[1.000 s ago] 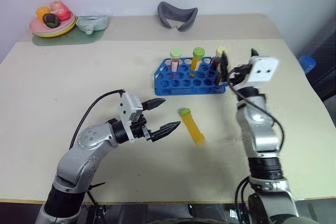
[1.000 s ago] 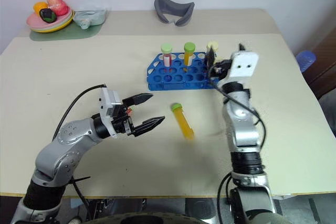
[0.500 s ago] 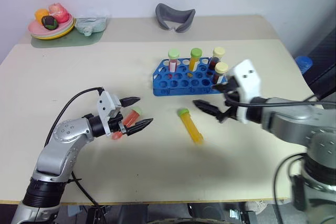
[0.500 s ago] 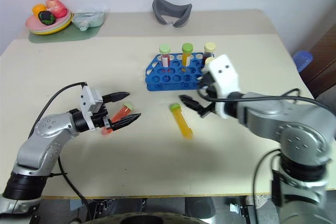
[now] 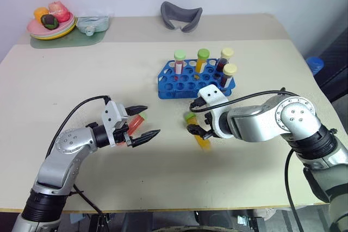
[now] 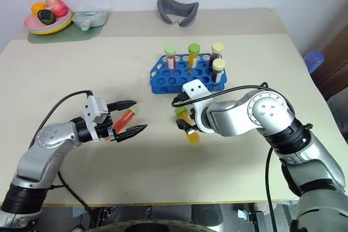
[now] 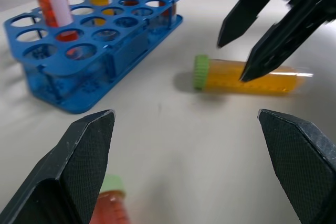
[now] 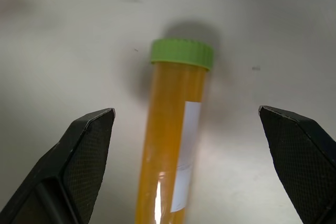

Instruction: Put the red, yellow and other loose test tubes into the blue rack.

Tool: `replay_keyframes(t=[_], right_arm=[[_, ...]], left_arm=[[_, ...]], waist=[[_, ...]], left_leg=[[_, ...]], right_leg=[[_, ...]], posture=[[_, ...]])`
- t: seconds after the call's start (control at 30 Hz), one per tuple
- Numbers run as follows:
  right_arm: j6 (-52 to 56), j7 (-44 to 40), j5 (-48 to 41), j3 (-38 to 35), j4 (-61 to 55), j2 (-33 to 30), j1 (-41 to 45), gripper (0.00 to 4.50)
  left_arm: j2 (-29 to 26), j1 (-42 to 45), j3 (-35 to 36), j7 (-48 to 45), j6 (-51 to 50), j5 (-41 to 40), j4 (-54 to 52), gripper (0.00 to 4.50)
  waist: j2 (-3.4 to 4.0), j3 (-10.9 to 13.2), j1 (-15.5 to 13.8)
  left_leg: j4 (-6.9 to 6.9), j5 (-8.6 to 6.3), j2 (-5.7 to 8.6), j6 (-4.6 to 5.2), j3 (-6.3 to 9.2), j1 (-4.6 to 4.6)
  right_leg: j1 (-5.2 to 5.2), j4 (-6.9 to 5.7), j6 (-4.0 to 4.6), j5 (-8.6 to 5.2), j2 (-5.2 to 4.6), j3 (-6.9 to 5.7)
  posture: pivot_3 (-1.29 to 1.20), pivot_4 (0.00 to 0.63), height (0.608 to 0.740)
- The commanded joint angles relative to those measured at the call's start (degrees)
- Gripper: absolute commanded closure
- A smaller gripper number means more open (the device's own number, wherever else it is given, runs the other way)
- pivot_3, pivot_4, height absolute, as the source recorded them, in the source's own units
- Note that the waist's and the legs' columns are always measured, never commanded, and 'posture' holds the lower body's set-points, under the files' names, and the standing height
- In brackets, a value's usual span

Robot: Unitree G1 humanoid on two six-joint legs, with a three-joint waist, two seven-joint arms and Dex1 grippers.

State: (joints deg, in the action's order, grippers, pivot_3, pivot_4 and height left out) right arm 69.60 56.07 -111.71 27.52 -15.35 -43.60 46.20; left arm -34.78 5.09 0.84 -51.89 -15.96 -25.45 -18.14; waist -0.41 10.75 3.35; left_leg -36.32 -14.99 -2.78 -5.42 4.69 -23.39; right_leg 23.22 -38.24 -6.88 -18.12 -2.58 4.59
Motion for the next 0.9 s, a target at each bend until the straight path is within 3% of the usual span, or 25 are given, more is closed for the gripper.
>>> replay_keyframes(t=[0.03, 0.33, 0.43, 0.6, 0.8, 0.9], right_arm=[[-0.10, 1.74, -1.29, 2.05, 2.15, 0.56, 2.20, 0.02], [0.90, 9.05, -1.29, 1.01, 8.00, 4.22, 2.27, 0.02], [1.21, 9.39, -1.29, 0.44, 8.10, 4.81, 2.02, 0.83], [1.31, 10.25, -1.29, -0.79, 8.22, 5.73, 2.30, 3.33], [0.51, 10.20, -1.29, -2.68, 6.83, 6.36, 2.50, 3.33], [0.15, 5.67, -1.29, -5.25, 4.88, 4.76, 6.55, 3.33]], left_arm=[[0.70, -0.32, -0.32, 0.11, 1.34, 0.15, -1.24, 0.00], [2.17, -2.10, -0.88, -0.84, 4.02, 1.04, -0.09, 0.00], [2.36, -2.28, -1.17, -0.88, 4.61, 1.20, 0.15, 0.00], [2.54, -2.49, -1.37, -1.07, 5.35, 1.36, 0.55, 0.00], [2.63, -1.95, -1.78, -0.59, 4.89, 1.36, 0.08, 0.00], [2.47, -1.77, -1.62, -0.24, 4.48, 1.20, -0.35, 0.00]], waist=[[0.00, 0.00, 0.10], [0.01, -0.01, 0.48], [0.01, -0.01, 0.48], [0.01, -0.01, 0.63], [0.02, -0.01, 0.57], [0.05, 0.01, 0.60]], left_leg=[[0.00, 0.00, 0.00, 0.00, 0.00, 0.00], [-0.01, 0.00, 0.00, 0.00, 0.00, 0.00], [-0.02, 0.00, 0.00, 0.00, 0.00, 0.00], [0.02, 0.00, 0.00, 0.00, 0.00, 0.00], [0.02, 0.00, 0.00, 0.00, 0.01, 0.00], [0.02, 0.00, 0.00, 0.00, 0.00, -0.01]], right_leg=[[0.00, 0.00, 0.00, 0.00, 0.00, 0.00], [0.00, -0.02, 0.01, 0.00, 0.00, 0.01], [-0.01, -0.02, 0.01, 0.00, 0.00, 0.01], [0.01, -0.02, 0.01, 0.00, 0.01, 0.01], [0.02, -0.01, 0.01, 0.00, 0.01, 0.01], [0.02, -0.01, 0.01, 0.00, 0.00, 0.01]], posture=[[0.00, 0.150, 0.740], [0.00, 0.150, 0.740], [0.00, 0.150, 0.740], [0.00, 0.150, 0.740], [0.00, 0.150, 0.740], [0.00, 0.150, 0.740]])
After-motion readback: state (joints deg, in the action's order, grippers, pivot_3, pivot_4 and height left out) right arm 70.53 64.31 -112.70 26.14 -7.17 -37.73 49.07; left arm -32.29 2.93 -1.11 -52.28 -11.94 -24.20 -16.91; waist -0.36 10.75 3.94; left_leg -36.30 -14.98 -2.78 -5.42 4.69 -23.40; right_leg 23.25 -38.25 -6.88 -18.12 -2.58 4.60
